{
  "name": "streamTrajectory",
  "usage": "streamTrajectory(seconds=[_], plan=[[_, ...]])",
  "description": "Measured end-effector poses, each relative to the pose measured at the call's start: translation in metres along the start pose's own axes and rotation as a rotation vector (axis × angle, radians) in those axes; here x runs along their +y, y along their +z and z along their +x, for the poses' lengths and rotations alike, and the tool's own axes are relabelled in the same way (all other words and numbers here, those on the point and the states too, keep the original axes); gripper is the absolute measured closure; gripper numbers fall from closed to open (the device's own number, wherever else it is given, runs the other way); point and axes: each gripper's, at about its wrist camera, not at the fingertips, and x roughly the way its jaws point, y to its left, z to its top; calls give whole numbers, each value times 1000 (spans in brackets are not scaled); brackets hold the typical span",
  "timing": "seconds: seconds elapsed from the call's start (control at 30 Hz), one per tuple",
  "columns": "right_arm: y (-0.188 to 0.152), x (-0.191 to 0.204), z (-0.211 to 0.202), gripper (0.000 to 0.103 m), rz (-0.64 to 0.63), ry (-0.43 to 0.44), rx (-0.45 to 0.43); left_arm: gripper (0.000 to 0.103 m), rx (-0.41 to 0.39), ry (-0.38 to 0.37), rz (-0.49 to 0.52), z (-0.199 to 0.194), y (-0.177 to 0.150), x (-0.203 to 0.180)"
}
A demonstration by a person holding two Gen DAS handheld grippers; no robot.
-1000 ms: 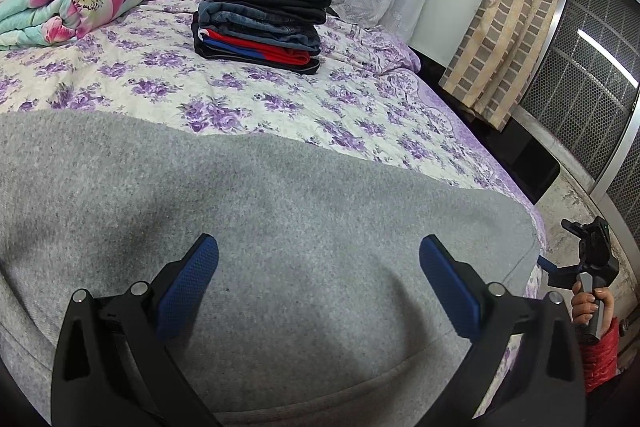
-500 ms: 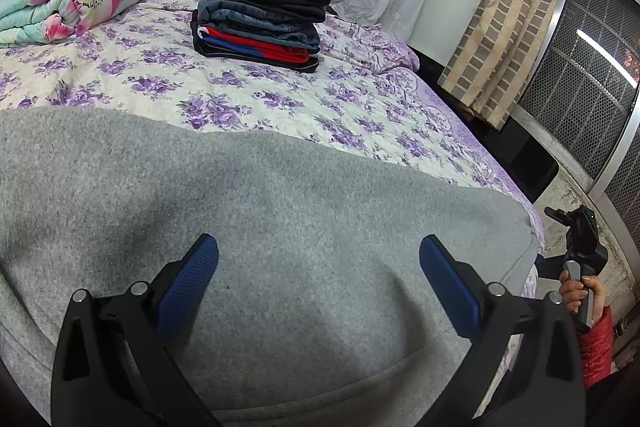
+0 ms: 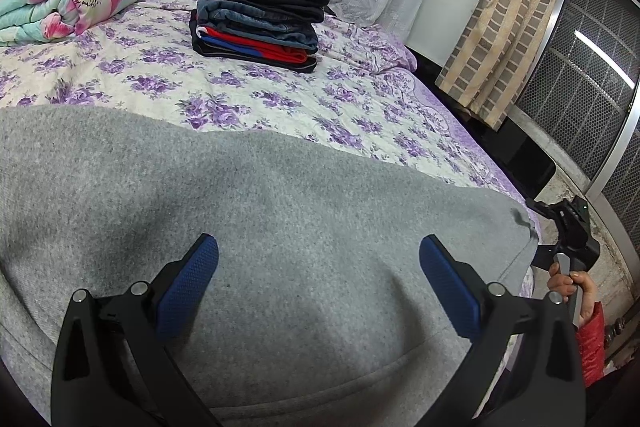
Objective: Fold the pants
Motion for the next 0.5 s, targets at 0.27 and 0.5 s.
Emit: streamTrajectory(seconds=[0.27, 0.5], plan=[[-1, -19, -1, 73, 44, 41, -34, 5, 0, -3, -1, -1, 0, 0], [-6, 6, -8, 75, -73, -16, -91, 5, -7, -11, 0, -4, -1, -1]])
